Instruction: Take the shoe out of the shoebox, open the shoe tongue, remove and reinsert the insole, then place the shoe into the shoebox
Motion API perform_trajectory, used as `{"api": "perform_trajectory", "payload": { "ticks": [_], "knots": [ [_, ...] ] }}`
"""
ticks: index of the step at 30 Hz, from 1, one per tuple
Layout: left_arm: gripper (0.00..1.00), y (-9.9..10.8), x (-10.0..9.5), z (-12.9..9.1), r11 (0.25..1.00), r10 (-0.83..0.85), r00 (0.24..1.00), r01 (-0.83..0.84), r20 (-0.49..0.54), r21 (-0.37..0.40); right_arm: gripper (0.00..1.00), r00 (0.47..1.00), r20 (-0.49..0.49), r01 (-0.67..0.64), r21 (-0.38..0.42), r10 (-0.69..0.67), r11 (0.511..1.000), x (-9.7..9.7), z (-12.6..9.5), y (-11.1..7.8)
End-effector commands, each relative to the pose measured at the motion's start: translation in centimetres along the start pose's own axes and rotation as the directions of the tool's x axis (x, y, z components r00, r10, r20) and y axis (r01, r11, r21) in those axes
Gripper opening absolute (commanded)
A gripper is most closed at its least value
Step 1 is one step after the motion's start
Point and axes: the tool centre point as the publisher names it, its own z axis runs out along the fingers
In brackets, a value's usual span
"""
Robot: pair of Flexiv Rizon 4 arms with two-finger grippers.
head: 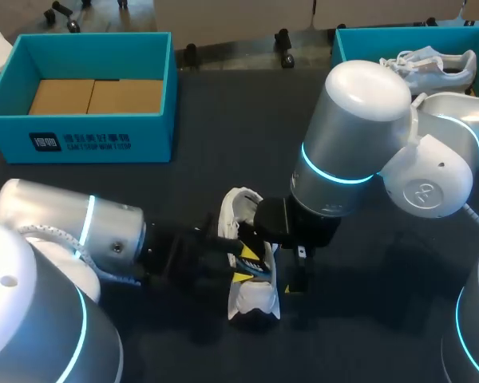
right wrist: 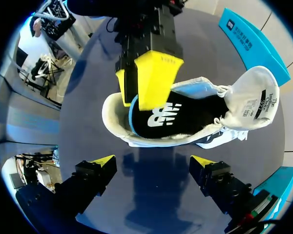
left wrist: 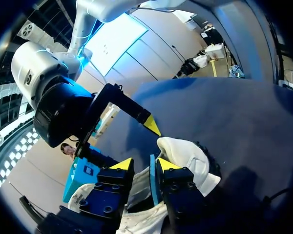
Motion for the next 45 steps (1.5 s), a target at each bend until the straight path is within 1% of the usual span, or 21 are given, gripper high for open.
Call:
{"api": "perform_trajectory", "payload": {
  "ticks": [1, 9, 15, 19, 21, 22, 25, 26, 30, 33, 37, 39, 40, 41, 42, 45],
  "knots": [
    [0.31, -0.3, 0.4, -1.7, 1.0, 0.002, 1.0, -0.002, -0.02, -0.011, 1.0, 1.0, 0.002, 0.0, 0.001, 0.0, 1.0, 0.0, 0.2, 0.0],
    [0.32, -0.2, 0.4, -3.4, 1.0, 0.004, 0.999, -0.005, -0.049, -0.015, 1.0, 1.0, 0.002, 0.0, 0.001, 0.0, 1.0, 0.0, 0.2, 0.0],
    [0.31, -0.3, 0.1, -4.7, 1.0, 0.012, 0.992, -0.014, -0.125, -0.018, 1.0, 1.0, 0.002, 0.0, 0.001, 0.0, 1.0, 0.0, 0.2, 0.0],
    [0.29, 0.0, -0.1, -5.5, 1.0, 0.011, 0.986, -0.016, -0.169, -0.026, 1.0, 1.0, 0.002, 0.0, 0.001, 0.0, 1.0, 0.0, 0.2, 0.0],
    [0.23, 0.2, -0.3, -5.9, 0.999, 0.006, 0.982, -0.013, -0.189, -0.033, 1.0, 1.0, -0.001, -0.003, -0.009, 0.003, 1.0, 0.2, -0.4, -0.7],
    [0.16, 0.2, -0.3, -6.1, 0.999, 0.005, 0.98, -0.012, -0.2, -0.035, 1.0, 1.0, -0.005, -0.006, -0.01, 0.006, 1.0, 0.3, -0.7, -1.2],
    [0.07, 0.5, -0.4, -6.6, 0.998, 0.01, 0.967, -0.023, -0.255, -0.05, 1.0, 1.0, -0.008, -0.008, -0.021, 0.008, 1.0, 0.7, -1.8, -2.6],
    [0.0, 0.6, -0.4, -6.7, 0.998, 0.009, 0.961, -0.027, -0.276, -0.06, 1.0, 1.0, -0.006, -0.004, -0.028, 0.004, 1.0, 0.8, -2.2, -3.1],
    [0.0, 1.1, -0.7, -7.3, 0.996, 0.007, 0.943, -0.037, -0.332, -0.085, 1.0, 1.0, -0.005, -0.013, -0.031, 0.013, 0.999, 1.3, -3.6, -5.5],
    [0.0, 1.3, -0.9, -7.8, 0.994, 0.0, 0.923, -0.044, -0.384, -0.104, 1.0, 1.0, -0.008, -0.007, -0.036, 0.007, 0.999, 1.5, -4.5, -6.9],
    [0.0, 1.2, -1.0, -8.4, 0.992, -0.001, 0.891, -0.055, -0.454, -0.111, 1.0, 1.0, -0.018, 0.006, -0.043, -0.007, 0.999, 1.6, -5.4, -8.6],
    [0.0, 1.1, -1.2, -8.8, 0.991, -0.009, 0.867, -0.057, -0.498, -0.118, 1.0, 0.999, -0.015, 0.047, -0.06, -0.048, 0.997, 1.7, -5.9, -9.3],
    [0.0, 1.1, -1.4, -9.0, 0.99, -0.028, 0.856, -0.047, -0.517, -0.132, 1.0, 0.996, -0.016, 0.092, -0.074, -0.093, 0.993, 1.7, -6.1, -9.6],
    [0.0, 1.3, -1.6, -9.1, 0.987, -0.05, 0.847, -0.038, -0.53, -0.154, 1.0, 0.988, -0.015, 0.15, -0.108, -0.153, 0.983, 1.6, -6.1, -9.9],
    [0.0, 1.3, -1.6, -9.1, 0.987, -0.05, 0.847, -0.038, -0.53, -0.154, 1.0, 0.986, -0.031, 0.159, -0.141, -0.165, 0.977, 1.7, -6.2, -10.2],
    [0.0, 1.3, -1.6, -9.1, 0.987, -0.05, 0.847, -0.038, -0.53, -0.154, 1.0, 0.986, -0.031, 0.159, -0.141, -0.165, 0.977, 1.7, -6.2, -10.2]
  ]
}}
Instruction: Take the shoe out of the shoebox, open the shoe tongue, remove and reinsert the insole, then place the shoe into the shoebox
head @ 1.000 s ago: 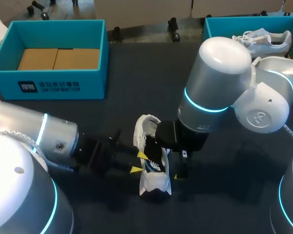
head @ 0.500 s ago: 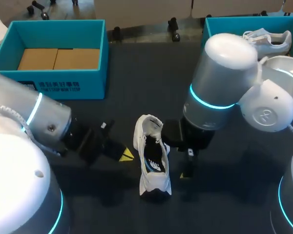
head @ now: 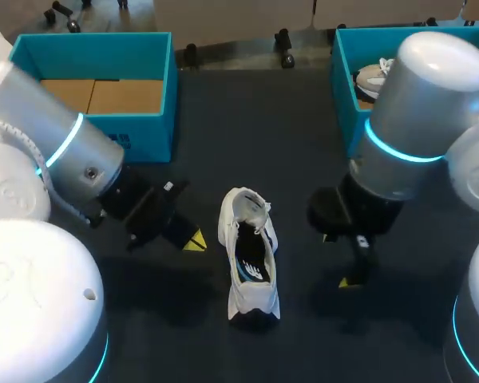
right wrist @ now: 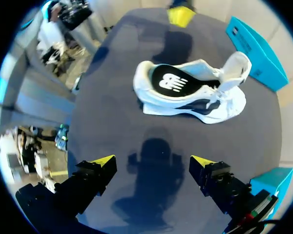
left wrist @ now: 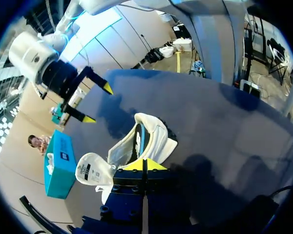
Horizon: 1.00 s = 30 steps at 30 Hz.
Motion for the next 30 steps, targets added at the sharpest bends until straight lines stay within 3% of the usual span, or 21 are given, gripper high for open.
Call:
{"api": "perform_trajectory", "payload": {
  "ticks": [1, 10, 16, 22, 30],
  "knots": [
    [0.0, -0.3, -0.5, -0.4, 1.0, -0.002, 0.99, 0.001, -0.14, -0.006, 1.0, 1.0, 0.007, 0.018, -0.12, -0.017, 0.993, 0.8, -0.9, -3.2],
    [0.0, -0.3, -0.5, -0.4, 1.0, -0.002, 0.99, 0.001, -0.14, -0.006, 1.0, 1.0, 0.007, 0.018, -0.12, -0.017, 0.993, 0.8, -0.9, -3.2],
    [0.0, -0.7, -0.8, 0.3, 0.97, 0.244, 0.921, -0.239, -0.303, 0.053, 1.0, 0.999, 0.024, 0.033, -0.115, -0.03, 0.993, 1.9, -1.9, -5.2],
    [0.0, -0.8, -0.8, 1.2, 0.951, 0.302, 0.881, -0.303, -0.365, 0.056, 1.0, 0.999, 0.029, 0.044, -0.108, -0.041, 0.993, 3.1, -2.9, -7.0],
    [0.0, -1.5, -1.0, 1.6, 0.9, 0.423, 0.798, -0.426, -0.43, 0.093, 1.0, 0.999, 0.032, 0.048, -0.11, -0.044, 0.993, 3.2, -3.0, -7.2]
  ]
}}
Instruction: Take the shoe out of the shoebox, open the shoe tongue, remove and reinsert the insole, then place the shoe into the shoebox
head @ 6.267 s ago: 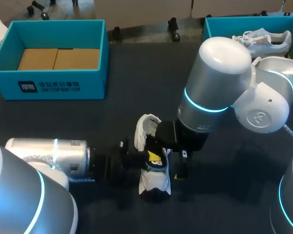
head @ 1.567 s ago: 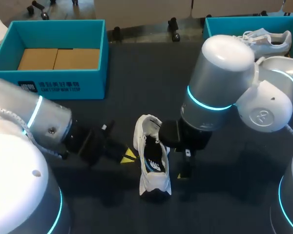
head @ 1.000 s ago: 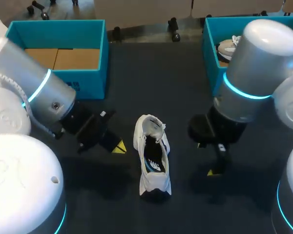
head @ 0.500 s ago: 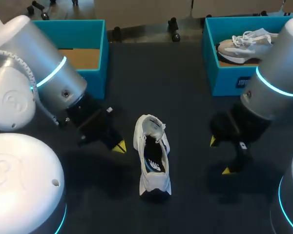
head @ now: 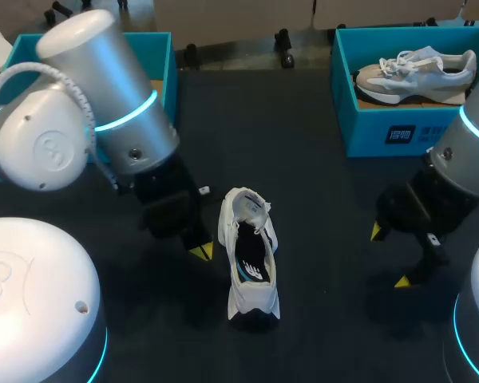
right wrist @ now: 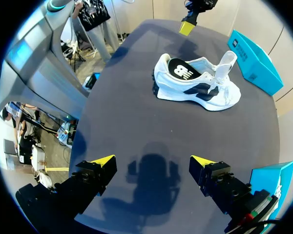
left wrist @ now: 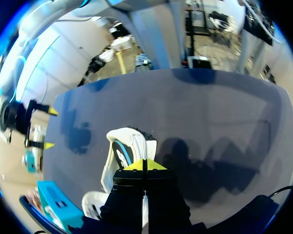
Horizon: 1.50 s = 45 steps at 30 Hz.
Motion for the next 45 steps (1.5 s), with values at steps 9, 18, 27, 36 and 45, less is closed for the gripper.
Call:
{"api": "perform_trajectory", "payload": {
  "ticks": [9, 18, 27, 36, 45],
  "knots": [
    [0.0, 0.4, -0.7, 0.0, 1.0, 0.008, 0.994, -0.007, -0.106, 0.007, 1.0, 1.0, 0.022, 0.001, -0.004, -0.001, 1.0, 0.9, -0.2, -0.3],
    [0.0, 0.8, -2.3, 1.0, 0.993, 0.115, 0.976, -0.11, -0.185, 0.04, 1.0, 1.0, 0.022, 0.001, -0.004, -0.001, 1.0, 0.9, -0.2, -0.3],
    [0.0, 0.6, -2.2, 3.0, 0.985, 0.171, 0.947, -0.164, -0.271, 0.05, 1.0, 1.0, 0.022, 0.001, -0.004, -0.001, 1.0, 0.9, -0.2, -0.3],
    [0.0, 0.8, -1.6, 5.1, 0.979, 0.202, 0.923, -0.197, -0.327, 0.047, 1.0, 1.0, 0.022, 0.001, -0.004, -0.001, 1.0, 0.9, -0.2, -0.3],
    [0.0, 1.0, -1.7, 5.8, 0.98, 0.199, 0.921, -0.196, -0.335, 0.044, 1.0, 1.0, 0.022, 0.001, -0.004, -0.001, 1.0, 0.9, -0.2, -0.3]
  ]
}}
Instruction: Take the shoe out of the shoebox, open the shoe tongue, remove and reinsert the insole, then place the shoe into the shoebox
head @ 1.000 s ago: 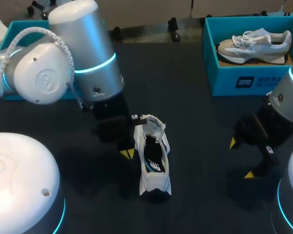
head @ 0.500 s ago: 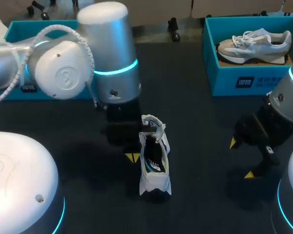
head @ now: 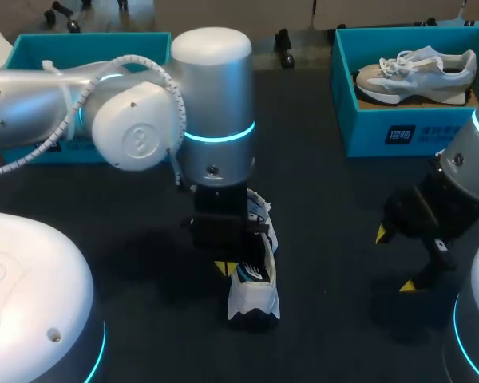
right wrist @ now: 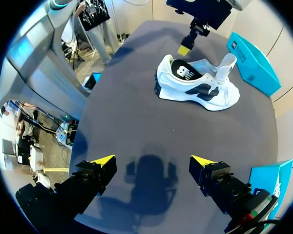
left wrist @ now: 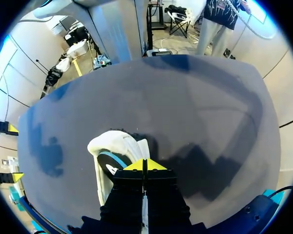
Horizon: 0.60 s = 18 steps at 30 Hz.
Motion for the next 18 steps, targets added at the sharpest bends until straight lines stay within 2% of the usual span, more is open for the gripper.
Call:
{"api": "perform_trajectory", "payload": {
  "ticks": [1, 10, 18],
  "knots": [
    [0.0, 0.1, -0.5, 0.5, 1.0, -0.002, 1.0, 0.002, -0.012, -0.003, 1.0, 1.0, 0.003, 0.001, 0.0, -0.001, 1.0, 0.1, 0.1, -0.1],
    [0.0, 0.4, -1.6, 0.4, 1.0, -0.016, 1.0, 0.016, 0.009, -0.014, 1.0, 1.0, 0.003, 0.001, 0.0, -0.001, 1.0, 0.1, 0.1, -0.1],
    [0.0, 1.0, -1.8, 2.0, 1.0, -0.023, 1.0, 0.022, -0.019, -0.018, 1.0, 1.0, 0.003, 0.001, 0.0, -0.001, 1.0, 0.1, 0.1, -0.1]
  ]
}}
